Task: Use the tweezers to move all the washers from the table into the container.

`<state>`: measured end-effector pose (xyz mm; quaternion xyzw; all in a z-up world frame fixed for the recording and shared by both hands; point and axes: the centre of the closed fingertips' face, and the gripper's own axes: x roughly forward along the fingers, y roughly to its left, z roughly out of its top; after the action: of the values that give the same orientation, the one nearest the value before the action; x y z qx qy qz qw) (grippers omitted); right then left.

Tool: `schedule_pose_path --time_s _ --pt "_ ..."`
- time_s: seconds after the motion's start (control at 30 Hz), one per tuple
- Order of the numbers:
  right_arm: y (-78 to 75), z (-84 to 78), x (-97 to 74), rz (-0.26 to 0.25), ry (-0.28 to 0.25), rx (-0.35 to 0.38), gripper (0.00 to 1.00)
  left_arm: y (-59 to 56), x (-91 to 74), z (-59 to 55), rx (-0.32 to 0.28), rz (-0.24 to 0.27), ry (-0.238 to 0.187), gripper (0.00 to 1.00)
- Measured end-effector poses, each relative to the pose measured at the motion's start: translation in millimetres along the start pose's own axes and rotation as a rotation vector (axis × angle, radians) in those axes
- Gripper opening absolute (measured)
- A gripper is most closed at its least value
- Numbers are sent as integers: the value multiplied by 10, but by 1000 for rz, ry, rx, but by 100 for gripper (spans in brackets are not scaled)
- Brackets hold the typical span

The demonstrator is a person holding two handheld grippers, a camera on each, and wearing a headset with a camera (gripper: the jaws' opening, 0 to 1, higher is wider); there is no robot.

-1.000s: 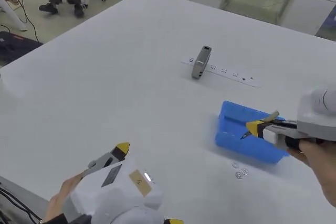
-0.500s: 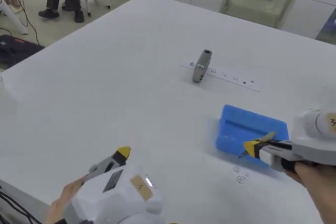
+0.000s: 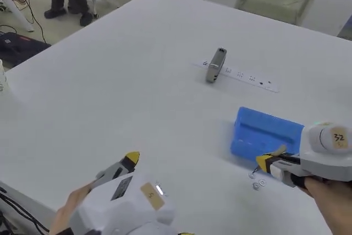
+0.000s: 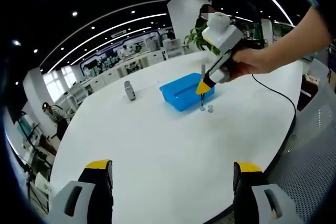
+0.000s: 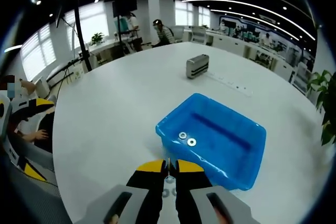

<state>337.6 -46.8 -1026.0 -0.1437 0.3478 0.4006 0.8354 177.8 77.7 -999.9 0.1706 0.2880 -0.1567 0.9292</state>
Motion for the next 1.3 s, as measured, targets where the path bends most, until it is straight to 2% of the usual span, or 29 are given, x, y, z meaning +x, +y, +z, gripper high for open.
schedule_pose_path --time_s 0.13,0.33,0.8,1.23,1.3 --pt "-11 -16 28 0 13 -7 4 2 3 -7 0 1 5 97" --pt "-41 -38 53 -23 29 -72 3 0 6 -13 1 0 9 97" --pt "-70 -53 48 -17 24 -52 3 11 7 -18 1 6 12 97" --pt "-28 -46 33 -5 14 -18 4 17 8 -21 1 8 14 97" --pt "-16 -76 52 -2 27 -24 3 12 9 -20 3 7 14 97"
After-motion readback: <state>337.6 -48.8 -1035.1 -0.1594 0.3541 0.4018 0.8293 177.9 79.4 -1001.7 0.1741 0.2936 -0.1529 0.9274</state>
